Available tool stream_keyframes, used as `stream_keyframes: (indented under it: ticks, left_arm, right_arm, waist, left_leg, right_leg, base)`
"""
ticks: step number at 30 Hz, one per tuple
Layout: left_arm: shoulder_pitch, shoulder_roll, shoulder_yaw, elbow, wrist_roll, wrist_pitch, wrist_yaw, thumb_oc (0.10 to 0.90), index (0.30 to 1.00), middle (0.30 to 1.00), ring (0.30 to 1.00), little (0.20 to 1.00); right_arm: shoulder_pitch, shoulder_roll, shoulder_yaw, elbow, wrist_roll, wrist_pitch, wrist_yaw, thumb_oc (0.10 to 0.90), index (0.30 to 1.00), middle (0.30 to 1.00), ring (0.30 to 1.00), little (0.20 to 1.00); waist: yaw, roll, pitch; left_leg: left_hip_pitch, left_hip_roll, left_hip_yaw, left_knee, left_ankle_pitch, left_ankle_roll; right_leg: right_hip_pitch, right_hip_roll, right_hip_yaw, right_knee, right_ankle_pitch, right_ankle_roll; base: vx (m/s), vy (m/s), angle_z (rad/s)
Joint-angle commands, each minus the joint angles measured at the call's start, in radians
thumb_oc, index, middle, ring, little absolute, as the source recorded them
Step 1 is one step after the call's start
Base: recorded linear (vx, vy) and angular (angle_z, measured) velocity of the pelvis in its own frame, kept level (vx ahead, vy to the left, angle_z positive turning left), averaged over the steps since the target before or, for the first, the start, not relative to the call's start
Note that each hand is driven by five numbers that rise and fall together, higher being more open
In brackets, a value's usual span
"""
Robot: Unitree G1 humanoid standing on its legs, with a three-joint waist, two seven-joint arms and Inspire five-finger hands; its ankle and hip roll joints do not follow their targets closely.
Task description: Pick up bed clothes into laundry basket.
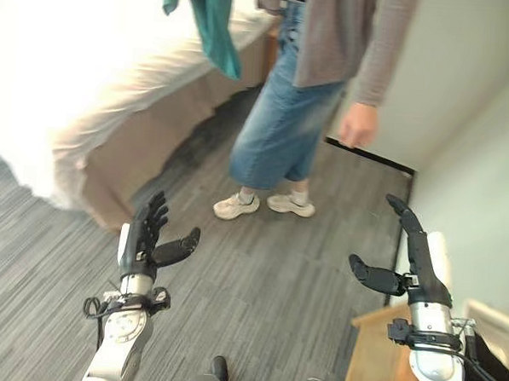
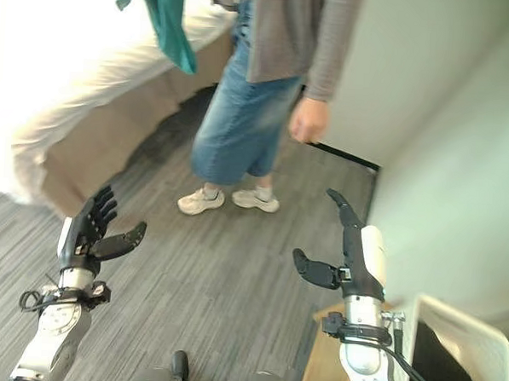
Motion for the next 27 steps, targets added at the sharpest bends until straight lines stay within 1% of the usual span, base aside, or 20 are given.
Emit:
stream_keyframes:
  ticks: [1, 2, 4, 5, 6, 9, 10, 11, 13, 14, 16, 17, 18, 19, 20, 21, 23, 25, 26, 27]
  left_arm:
    - [-0.099, 0.019, -0.053, -0.110, 0.070, -0.105, 0.003, 0.800, 0.900, 0.900, 0.900, 0.900]
    - [-0.111, 0.019, -0.061, -0.097, 0.078, -0.105, 0.008, 0.800, 0.900, 0.900, 0.900, 0.900]
    - [-0.111, 0.019, -0.061, -0.097, 0.078, -0.105, 0.008, 0.800, 0.900, 0.900, 0.900, 0.900]
    - [-0.105, 0.025, -0.062, -0.100, 0.079, -0.105, 0.009, 0.800, 0.900, 0.900, 0.900, 0.900]
    - [-0.097, 0.033, -0.046, -0.095, 0.065, -0.103, 0.005, 0.800, 0.900, 0.900, 0.900, 0.900]
    - [-0.069, 0.030, -0.006, -0.090, 0.033, -0.101, 0.010, 0.800, 0.900, 0.900, 0.900, 0.900]
    - [-0.033, 0.027, 0.019, -0.099, 0.014, -0.104, 0.008, 0.800, 0.900, 0.900, 0.900, 0.900]
    - [0.055, 0.010, 0.066, -0.115, -0.042, -0.109, -0.010, 0.800, 0.900, 0.900, 0.900, 0.900]
    - [0.095, -0.003, 0.087, -0.119, -0.063, -0.110, -0.025, 0.800, 0.900, 0.900, 0.900, 0.900]
    - [0.141, -0.026, 0.097, -0.099, -0.092, -0.103, -0.049, 0.800, 0.900, 0.900, 0.900, 0.900]
    - [0.161, -0.044, 0.095, -0.072, -0.115, -0.087, -0.065, 0.800, 0.900, 0.900, 0.900, 0.900]
    - [0.162, -0.044, 0.095, -0.073, -0.115, -0.087, -0.065, 0.800, 0.900, 0.900, 0.900, 0.900]
    - [0.167, -0.052, 0.090, -0.056, -0.113, -0.075, -0.082, 0.800, 0.900, 0.900, 0.900, 0.900]
    - [0.173, -0.045, 0.094, -0.058, -0.109, -0.072, -0.094, 0.800, 0.900, 0.900, 0.900, 0.900]
    - [0.173, -0.045, 0.094, -0.058, -0.109, -0.071, -0.094, 0.800, 0.900, 0.900, 0.900, 0.900]
    - [0.183, -0.027, 0.105, -0.055, -0.091, -0.064, -0.113, 0.800, 0.900, 0.900, 0.900, 0.900]
    - [0.179, -0.019, 0.110, -0.042, -0.073, -0.058, -0.122, 0.800, 0.900, 0.900, 0.900, 0.900]
    - [0.178, -0.015, 0.117, -0.030, -0.057, -0.050, -0.131, 0.800, 0.900, 0.900, 0.900, 0.900]
    - [0.180, -0.017, 0.119, -0.028, -0.055, -0.048, -0.133, 0.800, 0.900, 0.900, 0.900, 0.900]
    - [0.183, -0.018, 0.124, -0.030, -0.049, -0.045, -0.134, 0.800, 0.900, 0.900, 0.900, 0.900]
  right_arm:
    - [-0.062, -0.029, -0.123, -0.031, -0.027, -0.042, -0.120, 0.800, 0.900, 0.900, 0.900, 0.900]
    - [-0.050, -0.039, -0.124, -0.027, -0.020, -0.045, -0.126, 0.800, 0.900, 0.900, 0.900, 0.900]
    - [-0.050, -0.039, -0.123, -0.026, -0.020, -0.046, -0.126, 0.800, 0.900, 0.900, 0.900, 0.900]
    - [-0.047, -0.052, -0.119, -0.031, -0.017, -0.051, -0.123, 0.800, 0.900, 0.900, 0.900, 0.900]
    - [-0.056, -0.054, -0.098, -0.027, 0.003, -0.056, -0.109, 0.800, 0.900, 0.900, 0.900, 0.900]
    - [-0.084, -0.056, -0.063, -0.028, 0.042, -0.064, -0.073, 0.800, 0.900, 0.900, 0.900, 0.900]
    - [-0.096, -0.062, -0.037, -0.034, 0.071, -0.075, -0.041, 0.800, 0.900, 0.900, 0.900, 0.900]
    - [-0.129, -0.071, 0.024, -0.036, 0.156, -0.093, 0.022, 0.800, 0.900, 0.900, 0.900, 0.900]
    - [-0.143, -0.073, 0.051, -0.039, 0.188, -0.105, 0.050, 0.800, 0.900, 0.900, 0.900, 0.900]
    - [-0.150, -0.072, 0.078, -0.035, 0.224, -0.112, 0.087, 0.800, 0.900, 0.900, 0.900, 0.900]
    - [-0.144, -0.067, 0.090, -0.034, 0.242, -0.112, 0.107, 0.800, 0.900, 0.900, 0.900, 0.900]
    - [-0.144, -0.067, 0.090, -0.034, 0.242, -0.112, 0.107, 0.800, 0.900, 0.900, 0.900, 0.900]
    - [-0.127, -0.050, 0.082, -0.025, 0.242, -0.111, 0.107, 0.800, 0.900, 0.900, 0.900, 0.900]
    - [-0.120, -0.040, 0.079, -0.023, 0.245, -0.109, 0.107, 0.800, 0.900, 0.900, 0.900, 0.900]
    - [-0.120, -0.040, 0.079, -0.023, 0.244, -0.109, 0.107, 0.800, 0.900, 0.900, 0.900, 0.900]
    - [-0.114, -0.025, 0.074, -0.024, 0.251, -0.104, 0.112, 0.800, 0.900, 0.900, 0.900, 0.900]
    - [-0.117, -0.017, 0.067, -0.019, 0.251, -0.099, 0.118, 0.800, 0.900, 0.900, 0.900, 0.900]
    - [-0.120, -0.011, 0.056, -0.022, 0.249, -0.098, 0.127, 0.800, 0.900, 0.900, 0.900, 0.900]
    - [-0.122, -0.010, 0.054, -0.021, 0.246, -0.096, 0.129, 0.800, 0.900, 0.900, 0.900, 0.900]
    - [-0.132, -0.012, 0.057, -0.020, 0.242, -0.093, 0.129, 0.800, 0.900, 0.900, 0.900, 0.900]
  waist:
    - [-0.041, -0.001, -0.046]
    - [-0.071, -0.017, -0.048]
    - [-0.071, -0.016, -0.050]
    - [-0.079, -0.022, -0.048]
    - [-0.072, -0.038, -0.051]
    - [-0.064, -0.049, -0.059]
    - [-0.068, -0.051, -0.066]
    - [-0.071, -0.054, -0.071]
    - [-0.073, -0.053, -0.064]
    - [-0.069, -0.052, -0.050]
    - [-0.069, -0.055, -0.022]
    - [-0.071, -0.054, -0.021]
    - [-0.105, -0.066, -0.003]
    - [-0.118, -0.072, -0.003]
    - [-0.116, -0.072, -0.003]
    - [-0.131, -0.084, -0.003]
    - [-0.136, -0.087, -0.012]
    - [-0.155, -0.086, -0.017]
    - [-0.159, -0.082, -0.019]
    - [-0.164, -0.081, -0.017]
  left_leg:
    - [-0.013, 0.054, -0.050, -0.057, -0.040, -0.065]
    - [-0.016, 0.038, -0.125, -0.062, -0.038, -0.074]
    - [-0.015, 0.039, -0.125, -0.065, -0.042, -0.074]
    - [-0.017, 0.036, -0.144, -0.062, -0.041, -0.079]
    - [-0.013, 0.039, -0.160, -0.062, -0.045, -0.089]
    - [-0.013, 0.053, -0.149, -0.060, -0.036, -0.105]
    - [-0.011, 0.063, -0.140, -0.061, -0.031, -0.113]
    - [-0.010, 0.086, -0.116, -0.053, -0.024, -0.130]
    - [-0.011, 0.096, -0.109, -0.042, -0.019, -0.139]
    - [-0.024, 0.114, -0.099, -0.017, -0.009, -0.158]
    - [-0.065, 0.138, -0.075, 0.042, 0.008, -0.181]
    - [-0.067, 0.138, -0.077, 0.045, 0.007, -0.181]
    - [-0.094, 0.194, 0.116, 0.085, 0.020, -0.168]
    - [-0.087, 0.219, 0.233, 0.101, 0.010, -0.158]
    - [-0.086, 0.219, 0.235, 0.102, 0.009, -0.158]
    - [-0.095, 0.231, 0.366, 0.175, -0.024, -0.134]
    - [-0.104, 0.217, 0.412, 0.233, -0.073, -0.134]
    - [-0.091, 0.226, 0.479, 0.254, -0.101, -0.124]
    - [-0.083, 0.228, 0.500, 0.247, -0.103, -0.120]
    - [-0.078, 0.228, 0.531, 0.225, -0.081, -0.106]
  right_leg:
    - [0.065, 0.060, 0.142, -0.194, 0.055, -0.017]
    - [0.087, 0.131, 0.321, -0.293, 0.038, -0.020]
    - [0.090, 0.131, 0.320, -0.299, 0.037, -0.021]
    - [0.090, 0.151, 0.368, -0.317, 0.040, -0.029]
    - [0.120, 0.137, 0.353, -0.359, 0.043, -0.043]
    - [0.146, 0.127, 0.323, -0.401, 0.036, -0.053]
    - [0.161, 0.130, 0.320, -0.431, 0.041, -0.059]
    - [0.186, 0.137, 0.323, -0.474, 0.050, -0.074]
    - [0.211, 0.142, 0.322, -0.504, 0.055, -0.080]
    - [0.230, 0.146, 0.307, -0.530, 0.053, -0.094]
    - [0.257, 0.152, 0.283, -0.554, 0.049, -0.111]
    - [0.258, 0.153, 0.281, -0.555, 0.049, -0.111]
    - [0.281, 0.144, 0.223, -0.563, 0.027, -0.121]
    - [0.278, 0.144, 0.200, -0.558, 0.025, -0.124]
    - [0.278, 0.144, 0.202, -0.558, 0.025, -0.124]
    - [0.275, 0.142, 0.172, -0.552, 0.022, -0.138]
    - [0.293, 0.136, 0.155, -0.555, 0.006, -0.142]
    - [0.304, 0.131, 0.118, -0.553, -0.003, -0.141]
    - [0.305, 0.131, 0.106, -0.553, -0.006, -0.140]
    - [0.300, 0.131, 0.083, -0.549, 0.001, -0.137]
  base:
    - [0.05, -0.287, 1.66]
    - [0.05, -0.176, 1.73]
    - [0.03, -0.077, 1.76]
    - [-0.07, -0.186, 1.34]
    - [-0.07, -0.186, 1.07]
    - [-0.10, -0.229, 0.26]
    - [-0.09, -0.356, -0.04]
    - [-0.09, -0.358, -0.14]
    - [-0.09, -0.247, -0.37]
    - [-0.08, -0.132, -0.45]
    - [-0.14, -0.198, -0.15]
    - [-0.18, -0.226, 0.36]
    - [-0.14, -0.146, 0.69]
    - [-0.14, -0.144, 1.03]
    - [-0.14, -0.162, 1.46]
    - [-0.09, -0.150, 1.11]
    - [0.04, -0.102, 0.49]
    - [0.12, -0.014, 0.58]
    - [0.05, -0.012, 0.43]
    - [0.04, 0.010, 0.32]
